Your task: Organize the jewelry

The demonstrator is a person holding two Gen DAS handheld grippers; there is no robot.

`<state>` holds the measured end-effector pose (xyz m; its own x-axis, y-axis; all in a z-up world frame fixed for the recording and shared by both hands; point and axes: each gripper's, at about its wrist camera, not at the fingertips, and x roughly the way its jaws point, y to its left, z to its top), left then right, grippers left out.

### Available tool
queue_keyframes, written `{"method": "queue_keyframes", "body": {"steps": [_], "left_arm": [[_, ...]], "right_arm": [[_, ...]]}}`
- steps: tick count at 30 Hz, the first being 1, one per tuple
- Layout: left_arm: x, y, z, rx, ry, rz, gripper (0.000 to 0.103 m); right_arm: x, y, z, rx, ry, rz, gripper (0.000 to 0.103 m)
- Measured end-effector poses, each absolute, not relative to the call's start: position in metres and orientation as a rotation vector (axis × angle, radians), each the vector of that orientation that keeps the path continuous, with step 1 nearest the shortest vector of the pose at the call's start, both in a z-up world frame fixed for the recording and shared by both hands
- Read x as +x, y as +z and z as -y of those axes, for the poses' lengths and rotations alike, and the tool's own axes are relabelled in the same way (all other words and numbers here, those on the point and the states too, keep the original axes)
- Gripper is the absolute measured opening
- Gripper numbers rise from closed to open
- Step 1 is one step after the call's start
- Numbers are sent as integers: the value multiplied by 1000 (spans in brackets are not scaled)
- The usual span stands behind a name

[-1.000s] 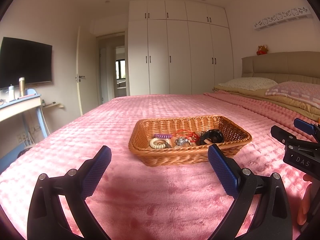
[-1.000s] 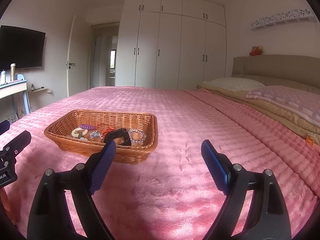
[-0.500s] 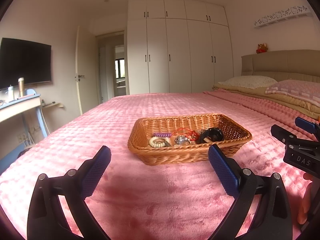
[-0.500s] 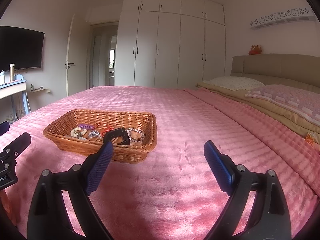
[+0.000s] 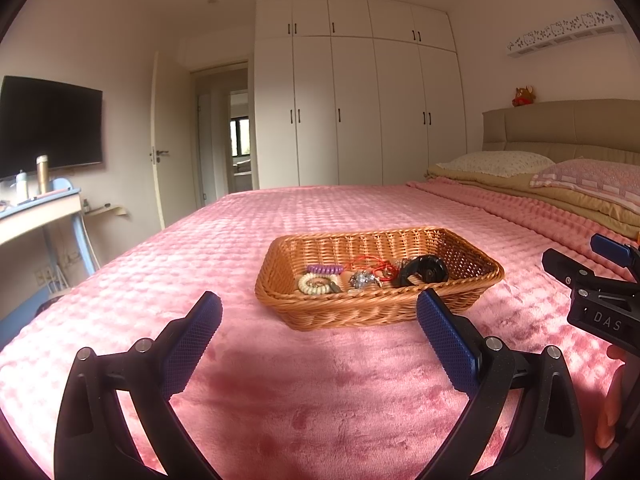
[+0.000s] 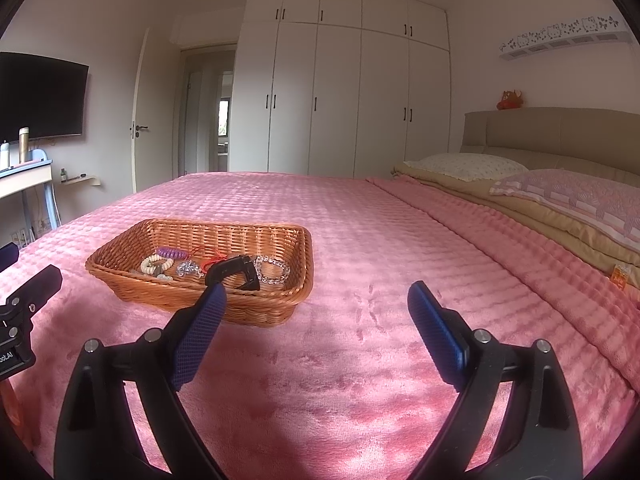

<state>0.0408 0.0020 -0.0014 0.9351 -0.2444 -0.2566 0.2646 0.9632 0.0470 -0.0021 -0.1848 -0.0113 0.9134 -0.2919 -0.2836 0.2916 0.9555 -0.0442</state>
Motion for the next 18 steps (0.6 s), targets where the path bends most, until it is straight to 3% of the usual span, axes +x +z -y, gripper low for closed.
{"method": "queue_keyframes", "body": {"steps": [18], "left_arm": [[42,-2,-2,84,-262,-255,95]], "right_arm": [[-3,-10,184,-14,-301,-286,90]]}}
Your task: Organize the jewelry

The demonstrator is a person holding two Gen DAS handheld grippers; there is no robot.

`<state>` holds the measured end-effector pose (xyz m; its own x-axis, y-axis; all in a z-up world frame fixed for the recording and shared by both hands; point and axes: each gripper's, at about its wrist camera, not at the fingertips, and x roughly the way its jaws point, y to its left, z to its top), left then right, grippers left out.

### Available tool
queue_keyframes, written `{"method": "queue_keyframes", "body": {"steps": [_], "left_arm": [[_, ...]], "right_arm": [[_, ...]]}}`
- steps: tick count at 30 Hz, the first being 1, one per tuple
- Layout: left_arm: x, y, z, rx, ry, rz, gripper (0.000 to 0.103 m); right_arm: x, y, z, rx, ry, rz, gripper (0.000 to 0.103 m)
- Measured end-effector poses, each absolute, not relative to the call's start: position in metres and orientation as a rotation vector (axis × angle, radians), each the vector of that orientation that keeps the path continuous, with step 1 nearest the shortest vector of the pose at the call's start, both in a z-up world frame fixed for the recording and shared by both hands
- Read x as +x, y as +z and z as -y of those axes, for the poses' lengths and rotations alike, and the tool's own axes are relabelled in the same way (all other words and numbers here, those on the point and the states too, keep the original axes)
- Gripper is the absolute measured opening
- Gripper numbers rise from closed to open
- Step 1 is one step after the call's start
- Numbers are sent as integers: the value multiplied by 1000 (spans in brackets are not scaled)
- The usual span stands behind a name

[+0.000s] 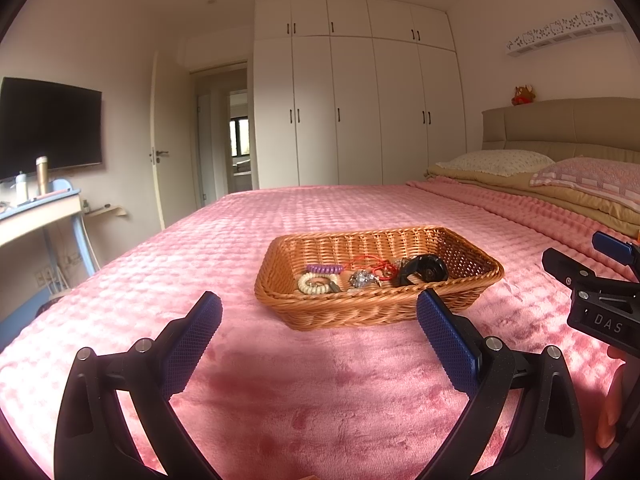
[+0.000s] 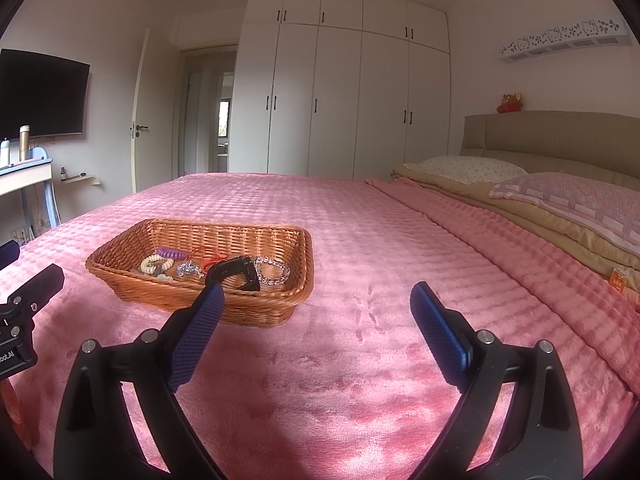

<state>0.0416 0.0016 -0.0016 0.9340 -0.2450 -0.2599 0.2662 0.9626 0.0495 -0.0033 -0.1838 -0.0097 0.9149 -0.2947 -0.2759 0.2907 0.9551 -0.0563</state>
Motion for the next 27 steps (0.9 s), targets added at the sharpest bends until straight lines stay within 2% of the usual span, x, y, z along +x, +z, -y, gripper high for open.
{"method": "queue_keyframes", "body": {"steps": [27], "left_arm": [[45,-2,-4,92,-244,-261,96]], "right_arm": [[-3,-11,180,-29,-297,-287,90]]}}
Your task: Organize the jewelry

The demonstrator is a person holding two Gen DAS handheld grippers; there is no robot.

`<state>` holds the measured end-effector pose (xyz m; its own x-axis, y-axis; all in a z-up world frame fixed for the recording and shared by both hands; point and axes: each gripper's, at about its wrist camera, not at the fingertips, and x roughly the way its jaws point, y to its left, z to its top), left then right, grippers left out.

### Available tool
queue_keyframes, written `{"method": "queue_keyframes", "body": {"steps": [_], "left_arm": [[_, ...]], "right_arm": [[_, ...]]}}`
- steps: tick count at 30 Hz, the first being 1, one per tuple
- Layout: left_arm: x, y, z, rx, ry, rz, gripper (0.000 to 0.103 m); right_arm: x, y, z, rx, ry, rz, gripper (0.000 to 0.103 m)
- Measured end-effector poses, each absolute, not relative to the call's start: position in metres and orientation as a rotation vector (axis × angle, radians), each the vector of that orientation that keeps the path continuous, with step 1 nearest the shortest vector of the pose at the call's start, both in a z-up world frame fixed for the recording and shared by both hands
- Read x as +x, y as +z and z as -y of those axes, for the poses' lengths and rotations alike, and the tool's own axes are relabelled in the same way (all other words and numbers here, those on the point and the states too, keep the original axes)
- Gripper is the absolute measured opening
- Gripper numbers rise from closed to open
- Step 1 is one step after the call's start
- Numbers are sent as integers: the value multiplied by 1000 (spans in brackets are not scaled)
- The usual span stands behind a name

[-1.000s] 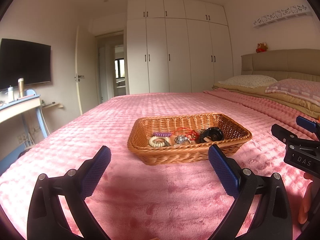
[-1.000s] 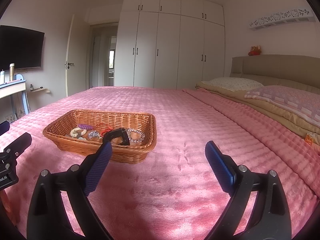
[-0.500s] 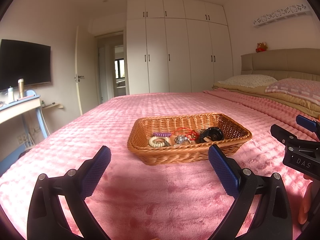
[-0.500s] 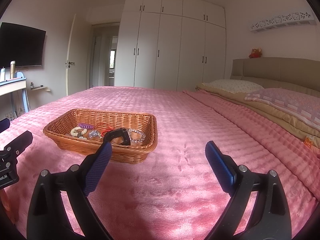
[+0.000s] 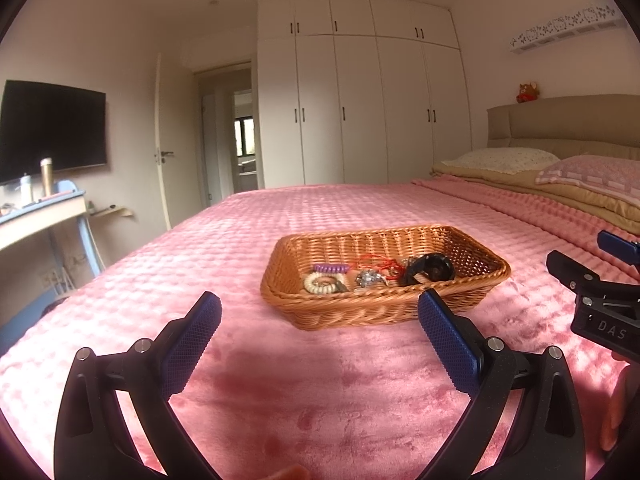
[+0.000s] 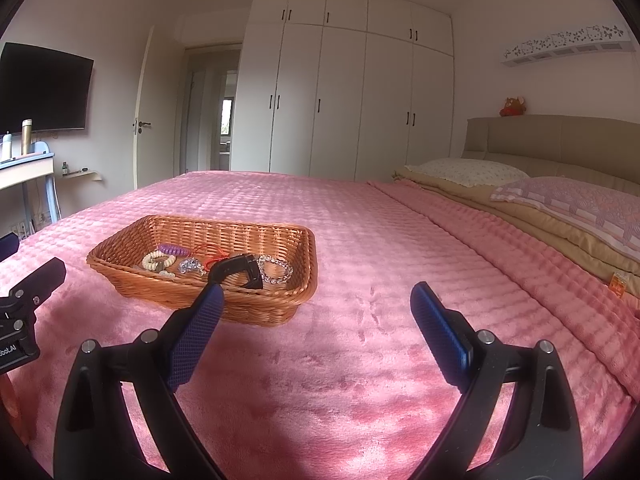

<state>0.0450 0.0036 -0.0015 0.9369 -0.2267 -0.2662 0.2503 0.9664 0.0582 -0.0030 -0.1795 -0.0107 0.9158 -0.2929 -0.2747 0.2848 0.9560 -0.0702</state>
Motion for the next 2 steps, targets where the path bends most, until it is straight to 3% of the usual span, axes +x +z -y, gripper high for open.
{"method": "queue_keyframes", "body": {"steps": [2], "left_arm": [[47,-2,-4,94,-249,-268,96]], "right_arm": [[-3,-11,180,-28,-297,-288,90]]}}
